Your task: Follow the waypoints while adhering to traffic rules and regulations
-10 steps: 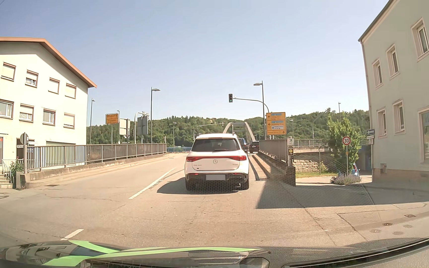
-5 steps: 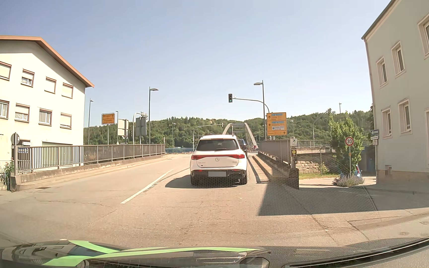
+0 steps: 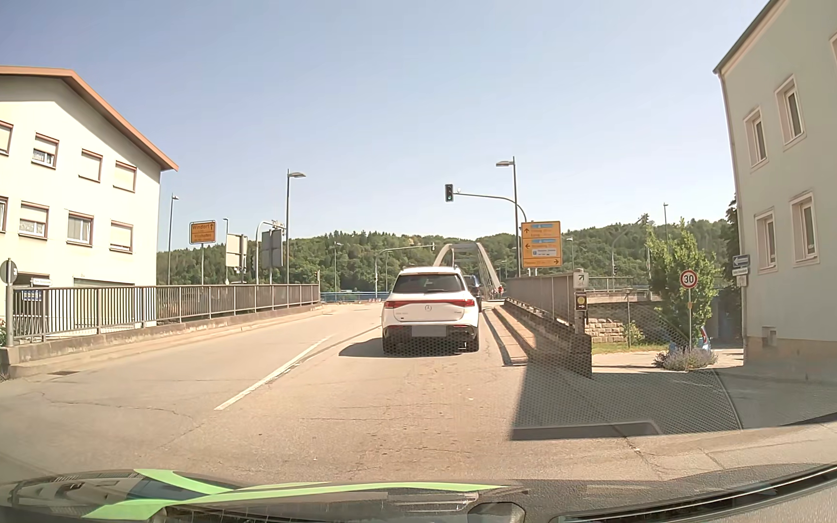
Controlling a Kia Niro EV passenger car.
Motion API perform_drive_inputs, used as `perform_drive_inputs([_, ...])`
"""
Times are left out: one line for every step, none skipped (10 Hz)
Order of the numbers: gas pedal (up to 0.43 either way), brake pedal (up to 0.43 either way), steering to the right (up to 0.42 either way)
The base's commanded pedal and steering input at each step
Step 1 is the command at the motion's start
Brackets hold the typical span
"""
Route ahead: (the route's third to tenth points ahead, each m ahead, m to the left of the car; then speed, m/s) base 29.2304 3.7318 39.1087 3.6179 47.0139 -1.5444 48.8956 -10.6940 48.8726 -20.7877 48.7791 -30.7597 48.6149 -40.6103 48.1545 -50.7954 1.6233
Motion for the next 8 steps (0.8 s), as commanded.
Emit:
perform_drive_inputs([0.287,0.000,0.004])
perform_drive_inputs([0.331,0.000,0.004])
perform_drive_inputs([0.370,0.000,0.004])
perform_drive_inputs([0.409,0.000,0.002])
perform_drive_inputs([0.449,0.000,-0.009])
perform_drive_inputs([0.469,0.000,-0.014])
perform_drive_inputs([0.469,0.000,-0.015])
perform_drive_inputs([0.469,0.000,-0.017])
